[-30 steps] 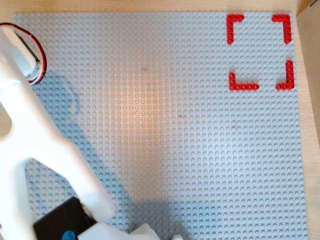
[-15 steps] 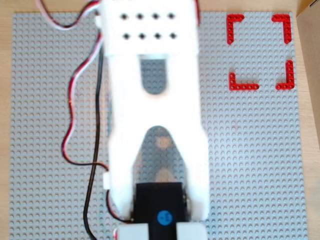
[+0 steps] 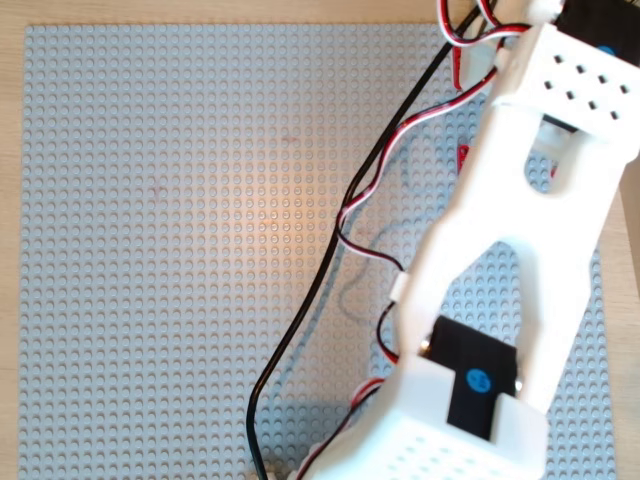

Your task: Grab the Lego and store it in red box

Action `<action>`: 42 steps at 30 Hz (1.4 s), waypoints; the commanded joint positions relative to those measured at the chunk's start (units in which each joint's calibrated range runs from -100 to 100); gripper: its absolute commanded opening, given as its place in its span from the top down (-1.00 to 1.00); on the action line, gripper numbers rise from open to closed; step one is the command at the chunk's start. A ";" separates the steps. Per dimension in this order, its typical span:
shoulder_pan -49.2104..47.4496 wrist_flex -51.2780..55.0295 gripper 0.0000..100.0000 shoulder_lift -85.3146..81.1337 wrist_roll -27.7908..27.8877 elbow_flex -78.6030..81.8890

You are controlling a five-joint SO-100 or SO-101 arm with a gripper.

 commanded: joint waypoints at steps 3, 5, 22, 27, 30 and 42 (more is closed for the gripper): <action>1.33 -2.77 0.77 1.11 -0.07 -2.10; 1.33 -3.03 0.77 1.19 -0.17 -1.74; 4.68 2.23 0.57 -1.77 -0.48 -5.20; 4.53 10.83 0.80 -13.55 -2.36 -10.56; 2.74 15.65 0.87 -21.69 -3.40 -11.10; -5.96 30.04 0.92 -47.20 -10.33 -5.92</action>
